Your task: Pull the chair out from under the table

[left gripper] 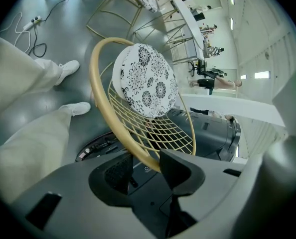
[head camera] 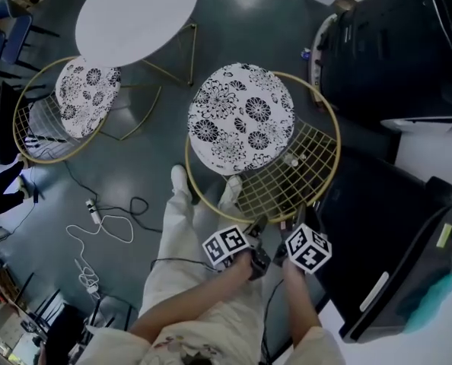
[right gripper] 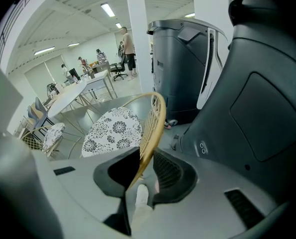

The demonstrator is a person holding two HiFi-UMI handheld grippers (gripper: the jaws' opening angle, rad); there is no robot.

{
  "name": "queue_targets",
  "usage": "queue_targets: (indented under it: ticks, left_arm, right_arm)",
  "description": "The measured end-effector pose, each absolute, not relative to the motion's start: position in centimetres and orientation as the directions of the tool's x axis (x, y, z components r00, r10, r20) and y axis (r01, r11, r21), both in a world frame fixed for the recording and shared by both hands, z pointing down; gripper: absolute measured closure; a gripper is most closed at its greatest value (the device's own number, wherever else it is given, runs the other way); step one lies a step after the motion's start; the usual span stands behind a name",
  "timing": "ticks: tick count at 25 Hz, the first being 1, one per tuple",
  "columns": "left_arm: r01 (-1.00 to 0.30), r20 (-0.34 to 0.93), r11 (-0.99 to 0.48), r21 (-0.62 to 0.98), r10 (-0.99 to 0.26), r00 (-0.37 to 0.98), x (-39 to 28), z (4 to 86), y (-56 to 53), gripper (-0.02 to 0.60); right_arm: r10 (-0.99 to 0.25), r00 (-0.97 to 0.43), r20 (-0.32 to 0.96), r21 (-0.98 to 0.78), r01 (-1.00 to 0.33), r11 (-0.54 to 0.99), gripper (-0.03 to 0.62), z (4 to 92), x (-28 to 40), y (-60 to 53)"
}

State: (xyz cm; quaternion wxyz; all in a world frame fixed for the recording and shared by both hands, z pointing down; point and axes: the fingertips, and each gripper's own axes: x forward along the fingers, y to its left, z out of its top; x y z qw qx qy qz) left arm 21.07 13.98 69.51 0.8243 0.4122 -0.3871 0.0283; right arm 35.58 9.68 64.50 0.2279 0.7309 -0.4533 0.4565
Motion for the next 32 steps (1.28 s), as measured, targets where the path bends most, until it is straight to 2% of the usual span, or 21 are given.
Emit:
queue_targets:
  ticks: [5, 10, 16, 26, 32]
  left_arm:
    - [-0.346, 0.629, 0.665, 0.662, -0.242, 0.739, 21.2, 69.6, 14.0, 0.423]
    - [-0.316, 0.535, 0.645, 0.696, -0.172, 0.827, 21.3, 67.9, 15.0, 0.416]
    - [-0.375, 0.5, 0.514, 0.771, -0.125, 0.857, 18.3, 63.2, 15.4, 0.413]
    - [-0.416, 0.484, 0.263, 0.871, -0.312, 0.817, 11.3, 55.4, 6.7, 0.414]
    - [-0.429, 0.385, -0.009, 0.903, -0.425, 0.819, 7.4, 47.0, 1.2, 0.417]
  right_arm:
    - [-0.464, 0.156, 0.872, -0.094, -0.877, -0.472, 0.507, 63.7, 35.0, 10.5]
    - [-0.468, 0.106, 0.877, -0.131, -0.885, -0.447, 0.505, 62.1, 33.6, 11.1]
    - [-0.516, 0.084, 0.852, -0.13, -0.922, -0.365, 0.505, 57.9, 30.8, 9.8]
    - [-0.667, -0.022, 0.745, -0.211, -0.956, -0.204, 0.505, 50.6, 23.3, 2.9]
    - [-0.772, -0.132, 0.622, -0.267, -0.962, -0.051, 0.506, 44.1, 17.7, -1.1]
